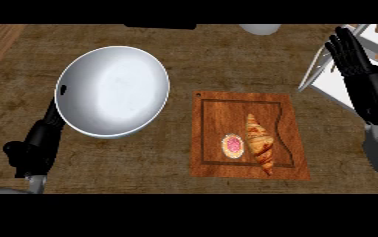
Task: Pick the croissant from the cutting board and place it in the tiered basket
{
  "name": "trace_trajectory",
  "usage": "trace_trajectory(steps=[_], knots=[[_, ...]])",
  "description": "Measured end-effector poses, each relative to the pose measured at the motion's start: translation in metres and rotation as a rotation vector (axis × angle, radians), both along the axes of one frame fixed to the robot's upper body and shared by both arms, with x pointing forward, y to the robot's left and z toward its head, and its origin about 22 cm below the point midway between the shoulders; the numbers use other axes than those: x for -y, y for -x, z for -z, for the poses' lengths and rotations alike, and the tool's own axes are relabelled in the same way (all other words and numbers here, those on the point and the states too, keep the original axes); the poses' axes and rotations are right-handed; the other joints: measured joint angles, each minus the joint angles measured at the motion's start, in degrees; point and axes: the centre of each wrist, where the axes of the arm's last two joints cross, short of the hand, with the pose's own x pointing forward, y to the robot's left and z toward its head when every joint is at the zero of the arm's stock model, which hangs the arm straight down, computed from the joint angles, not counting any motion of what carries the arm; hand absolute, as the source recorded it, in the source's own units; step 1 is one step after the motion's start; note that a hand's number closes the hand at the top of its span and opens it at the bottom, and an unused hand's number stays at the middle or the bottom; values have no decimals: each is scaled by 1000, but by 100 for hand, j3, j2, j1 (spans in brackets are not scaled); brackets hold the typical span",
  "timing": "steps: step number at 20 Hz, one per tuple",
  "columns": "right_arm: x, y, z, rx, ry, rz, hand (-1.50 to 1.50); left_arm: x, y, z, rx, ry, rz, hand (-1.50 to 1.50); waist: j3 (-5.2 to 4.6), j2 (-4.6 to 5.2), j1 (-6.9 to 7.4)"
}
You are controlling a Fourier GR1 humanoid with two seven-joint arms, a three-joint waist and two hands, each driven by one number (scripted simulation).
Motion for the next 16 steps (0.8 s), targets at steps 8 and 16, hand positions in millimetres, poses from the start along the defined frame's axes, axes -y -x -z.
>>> trace_trajectory(steps=[8,16], knots=[[-32,21,0,1,24,233,-150,-17,-12,-13,20,-108,-76,0,149,-103,-452],[-27,78,46,-83,209,702,-150,-22,-16,-16,4,-141,-114,0,140,-85,-623]])
